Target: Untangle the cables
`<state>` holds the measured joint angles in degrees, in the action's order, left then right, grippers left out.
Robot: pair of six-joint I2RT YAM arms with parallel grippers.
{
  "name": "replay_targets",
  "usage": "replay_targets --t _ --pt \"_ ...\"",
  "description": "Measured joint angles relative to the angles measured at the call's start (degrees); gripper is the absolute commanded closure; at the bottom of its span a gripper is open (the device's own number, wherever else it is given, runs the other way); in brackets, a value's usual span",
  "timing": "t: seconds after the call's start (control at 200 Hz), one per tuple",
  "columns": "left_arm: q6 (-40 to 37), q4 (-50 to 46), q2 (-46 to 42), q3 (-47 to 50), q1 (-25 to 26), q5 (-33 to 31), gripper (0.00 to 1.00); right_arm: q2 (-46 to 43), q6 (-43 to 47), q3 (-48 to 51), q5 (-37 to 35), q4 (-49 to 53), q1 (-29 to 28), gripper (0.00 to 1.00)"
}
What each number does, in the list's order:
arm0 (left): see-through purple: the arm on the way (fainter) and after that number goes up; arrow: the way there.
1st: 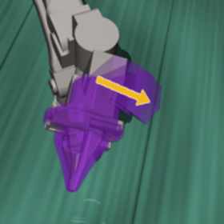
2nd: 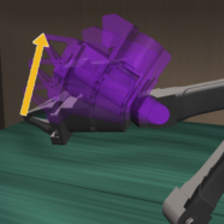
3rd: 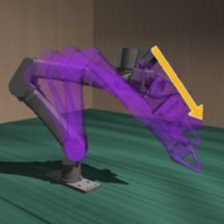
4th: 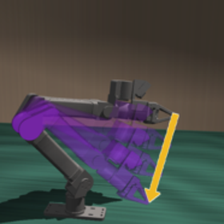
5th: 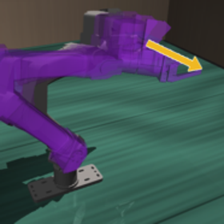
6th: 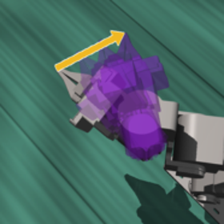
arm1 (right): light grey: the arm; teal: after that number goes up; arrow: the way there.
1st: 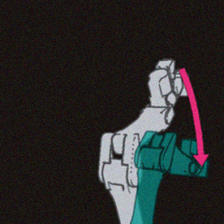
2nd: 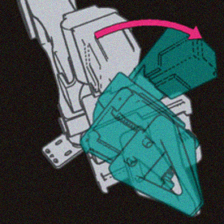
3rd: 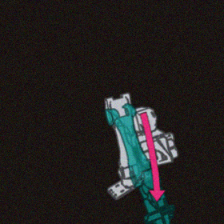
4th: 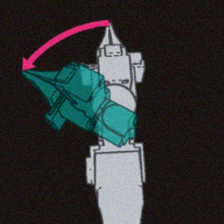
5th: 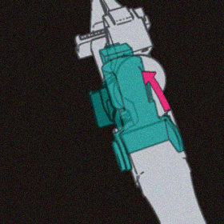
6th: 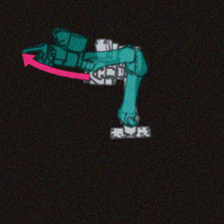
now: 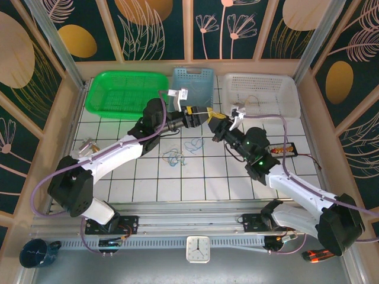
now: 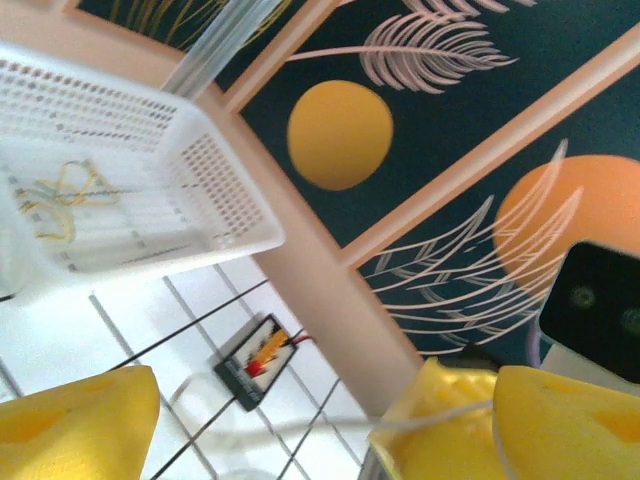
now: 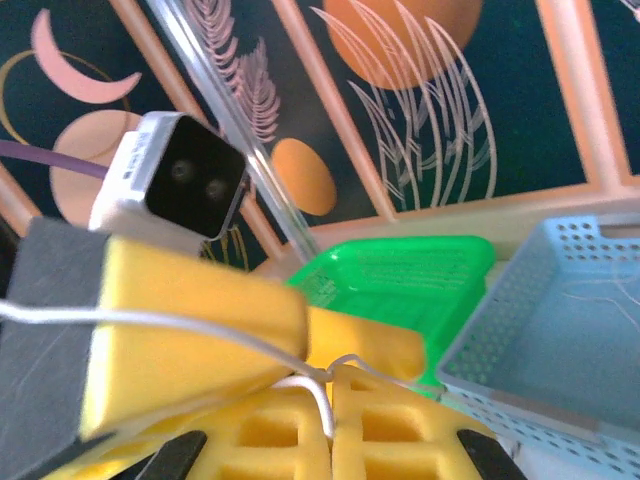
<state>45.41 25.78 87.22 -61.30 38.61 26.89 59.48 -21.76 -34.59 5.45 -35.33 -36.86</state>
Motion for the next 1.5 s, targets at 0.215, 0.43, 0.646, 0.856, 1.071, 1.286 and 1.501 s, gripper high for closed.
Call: replay_targets --t 0.215,0.43,0.646,0.856,1.071,1.286,1.501 --pt "-5.4 -8.0 0.5 -2.6 0.0 1.7 0.41 0.0 -1.1 0.0 0.6 2.9 2.7 1.0" --pt "-9.0 -13.6 2.4 -5.0 0.1 5.1 0.73 0.0 -1.5 0.0 0.6 3.2 3.6 1.0" --pt "-13.2 -20.8 4.7 -7.4 0.0 7.1 0.21 0.0 -1.7 0.0 0.5 3.2 4.7 1.0" --pt "-16.9 -25.6 5.2 -7.7 0.0 8.1 0.16 0.0 -2.6 -0.9 0.6 3.3 4.7 1.0" --pt "-17.6 -22.4 3.2 -2.0 0.0 5.6 0.17 0.1 -2.6 -5.0 0.6 4.6 4.9 1.0" --pt "-17.4 -13.0 -2.2 10.5 0.0 -0.2 0.17 0.0 -2.6 -9.4 0.7 8.2 4.9 1.0" --pt "-17.7 -4.7 -2.8 17.5 0.0 -3.2 0.18 -0.5 -2.8 -13.0 2.5 11.5 4.9 1.0"
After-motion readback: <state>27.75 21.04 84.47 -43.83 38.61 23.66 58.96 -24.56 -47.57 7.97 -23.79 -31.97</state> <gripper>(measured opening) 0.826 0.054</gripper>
